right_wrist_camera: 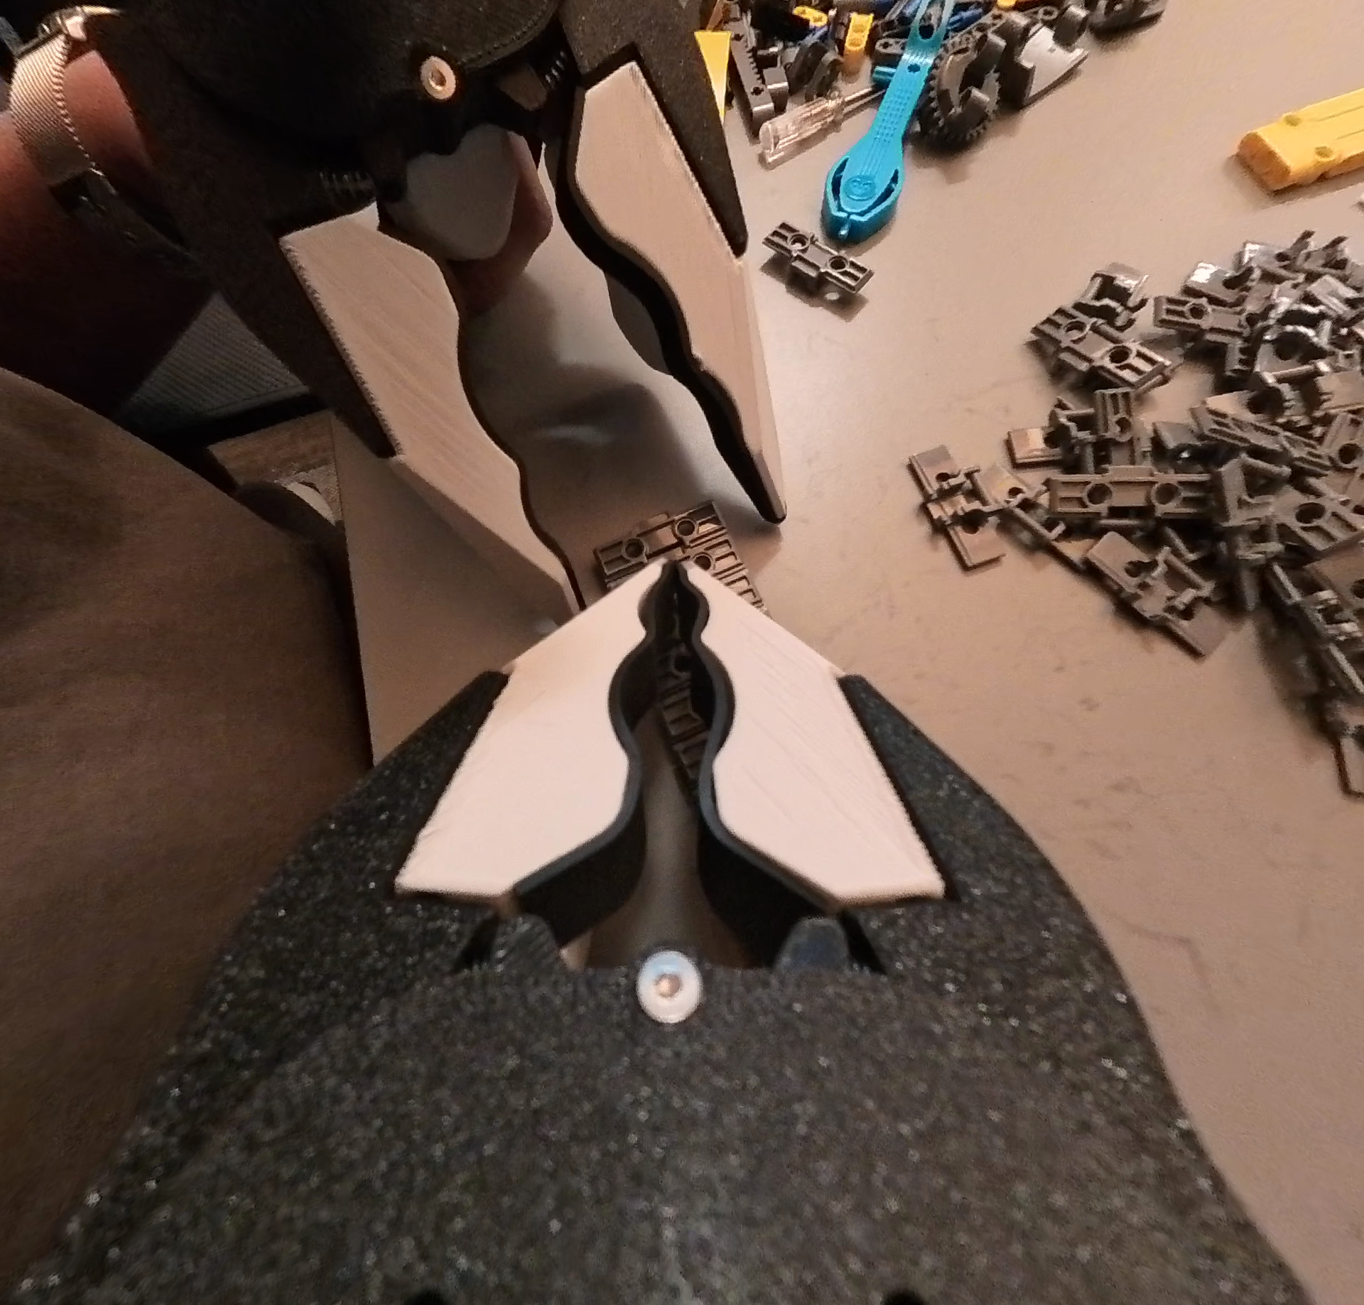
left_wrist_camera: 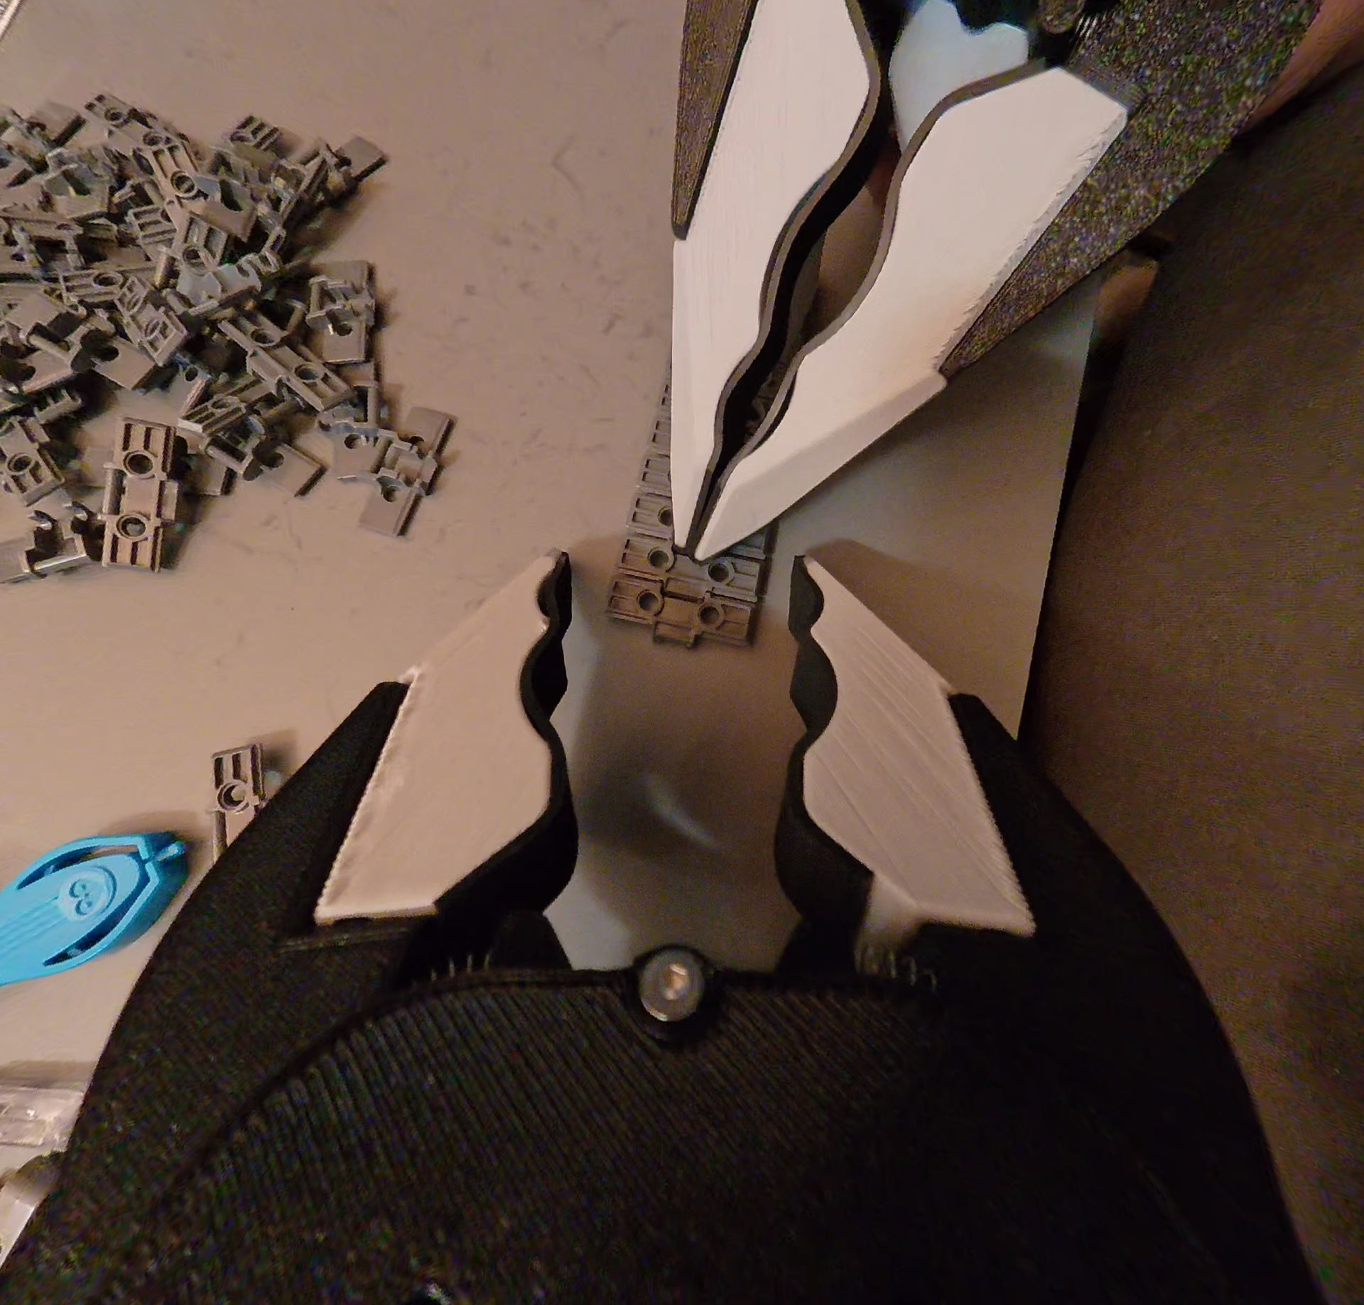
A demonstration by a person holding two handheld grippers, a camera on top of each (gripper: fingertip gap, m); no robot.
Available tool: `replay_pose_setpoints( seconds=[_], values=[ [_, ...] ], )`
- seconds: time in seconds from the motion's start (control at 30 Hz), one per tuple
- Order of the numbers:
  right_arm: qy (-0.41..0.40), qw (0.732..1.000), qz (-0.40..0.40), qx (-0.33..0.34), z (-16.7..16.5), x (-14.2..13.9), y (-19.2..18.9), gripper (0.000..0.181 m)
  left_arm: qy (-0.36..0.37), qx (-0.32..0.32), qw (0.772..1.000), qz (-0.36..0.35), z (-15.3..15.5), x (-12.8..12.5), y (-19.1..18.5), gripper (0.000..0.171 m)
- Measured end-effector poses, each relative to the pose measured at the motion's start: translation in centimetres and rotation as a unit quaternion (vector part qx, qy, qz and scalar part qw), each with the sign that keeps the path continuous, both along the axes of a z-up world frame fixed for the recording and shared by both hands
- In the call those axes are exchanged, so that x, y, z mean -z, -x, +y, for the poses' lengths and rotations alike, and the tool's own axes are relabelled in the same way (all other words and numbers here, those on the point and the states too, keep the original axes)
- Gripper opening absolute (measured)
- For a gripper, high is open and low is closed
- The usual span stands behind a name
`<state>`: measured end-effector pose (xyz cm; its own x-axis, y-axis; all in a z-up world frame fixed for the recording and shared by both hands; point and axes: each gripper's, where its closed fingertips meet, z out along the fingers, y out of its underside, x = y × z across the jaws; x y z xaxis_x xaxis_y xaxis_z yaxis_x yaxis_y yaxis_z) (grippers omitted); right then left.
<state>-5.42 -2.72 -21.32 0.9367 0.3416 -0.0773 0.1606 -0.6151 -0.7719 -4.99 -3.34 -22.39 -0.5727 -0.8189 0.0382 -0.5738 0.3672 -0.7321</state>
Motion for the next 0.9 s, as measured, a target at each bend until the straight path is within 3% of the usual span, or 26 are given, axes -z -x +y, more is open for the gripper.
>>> replay_pose_setpoints(
  seconds=[0.9],
  values=[
    [-0.009, 0.999, -0.01, 0.036, -1.4, -0.2, -1.2, 0.0, -0.004, -0.004, 1.0, 0.006, 0.1, 0.2, -0.1, 0.057]
  ],
)
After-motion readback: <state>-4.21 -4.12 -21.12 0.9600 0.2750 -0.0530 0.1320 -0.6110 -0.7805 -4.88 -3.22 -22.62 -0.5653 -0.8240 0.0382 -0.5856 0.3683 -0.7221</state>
